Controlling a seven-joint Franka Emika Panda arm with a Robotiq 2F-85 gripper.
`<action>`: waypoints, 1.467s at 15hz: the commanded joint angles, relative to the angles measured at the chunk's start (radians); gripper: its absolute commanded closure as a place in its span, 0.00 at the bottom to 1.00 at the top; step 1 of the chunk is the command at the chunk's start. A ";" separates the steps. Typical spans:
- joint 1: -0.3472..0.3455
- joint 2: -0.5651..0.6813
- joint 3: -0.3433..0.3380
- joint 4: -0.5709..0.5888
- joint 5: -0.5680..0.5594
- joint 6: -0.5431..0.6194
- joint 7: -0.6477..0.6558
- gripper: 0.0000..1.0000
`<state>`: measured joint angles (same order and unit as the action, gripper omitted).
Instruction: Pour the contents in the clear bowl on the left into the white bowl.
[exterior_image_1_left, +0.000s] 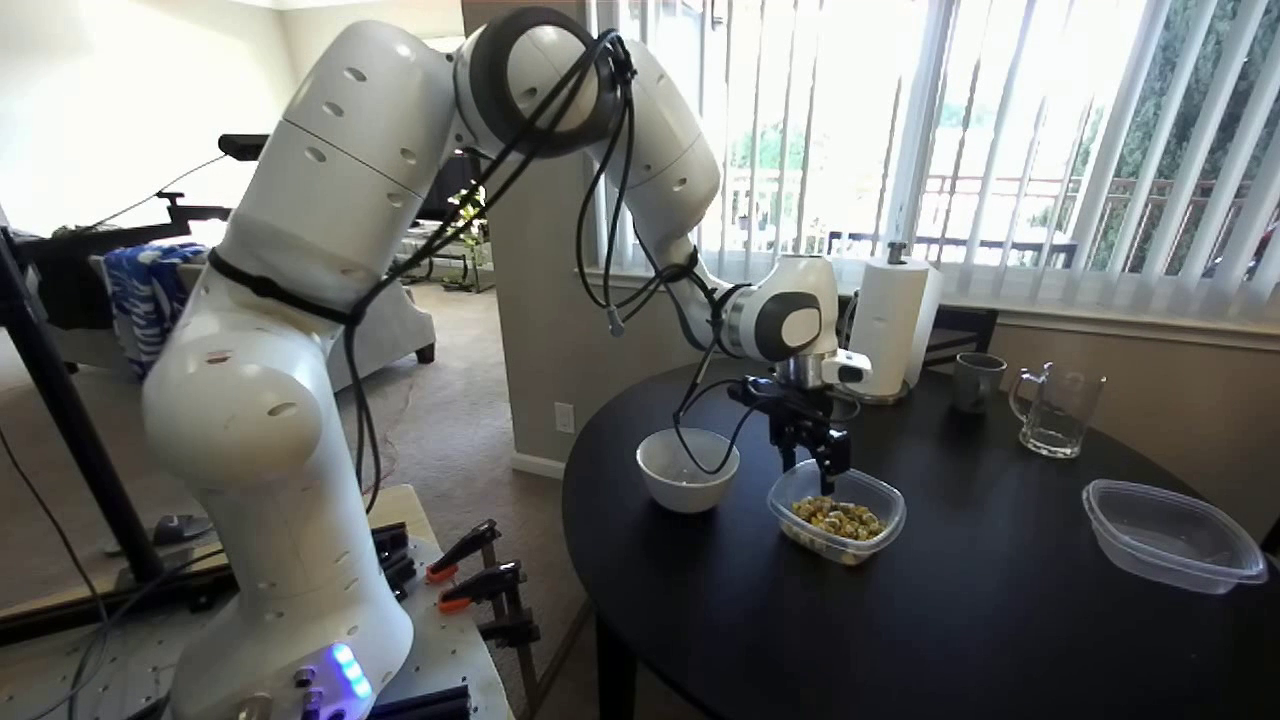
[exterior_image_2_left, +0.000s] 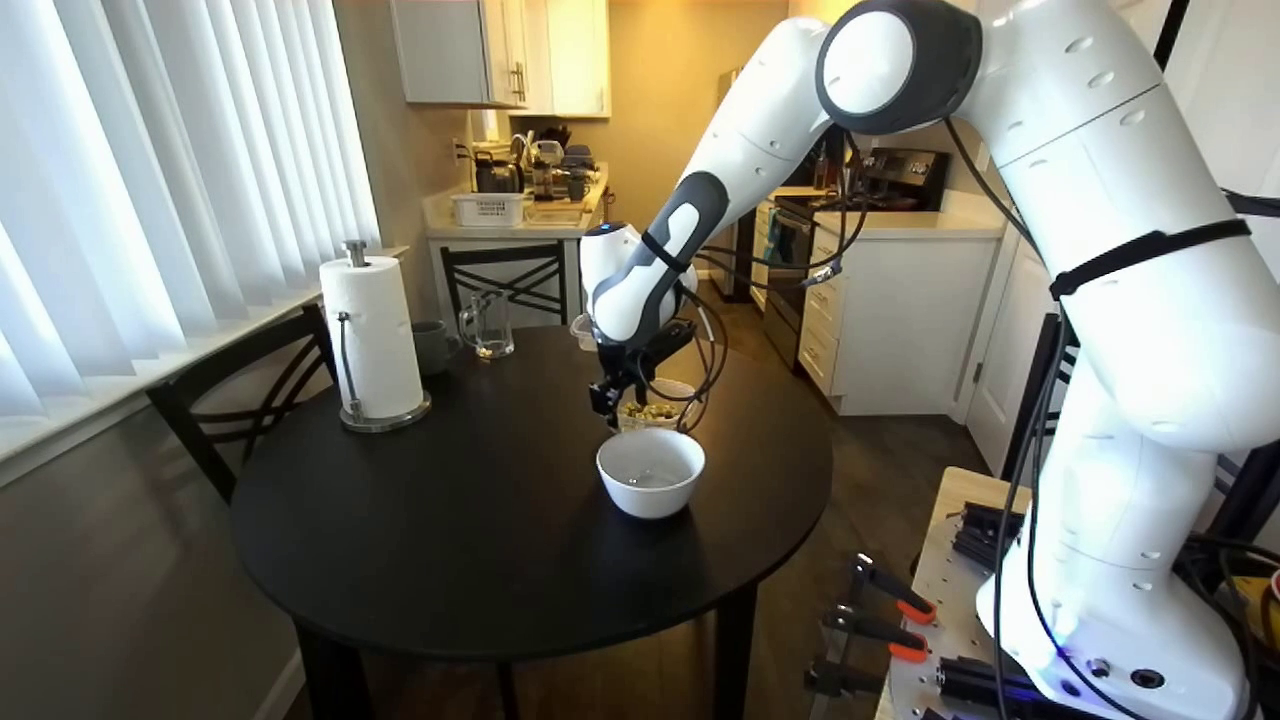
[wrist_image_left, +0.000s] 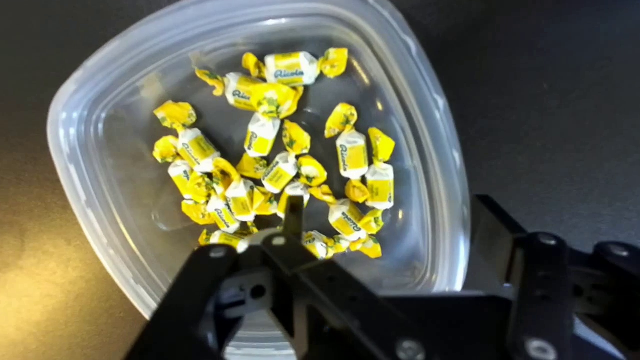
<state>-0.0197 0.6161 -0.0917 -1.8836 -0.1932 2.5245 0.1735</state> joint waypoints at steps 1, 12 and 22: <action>-0.022 0.022 0.015 0.033 0.052 -0.031 -0.066 0.46; -0.063 -0.023 0.024 0.005 0.175 -0.050 -0.062 0.95; -0.025 -0.347 -0.007 -0.309 0.211 0.090 0.043 0.94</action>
<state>-0.0712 0.4329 -0.0880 -2.0189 0.0075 2.5718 0.1808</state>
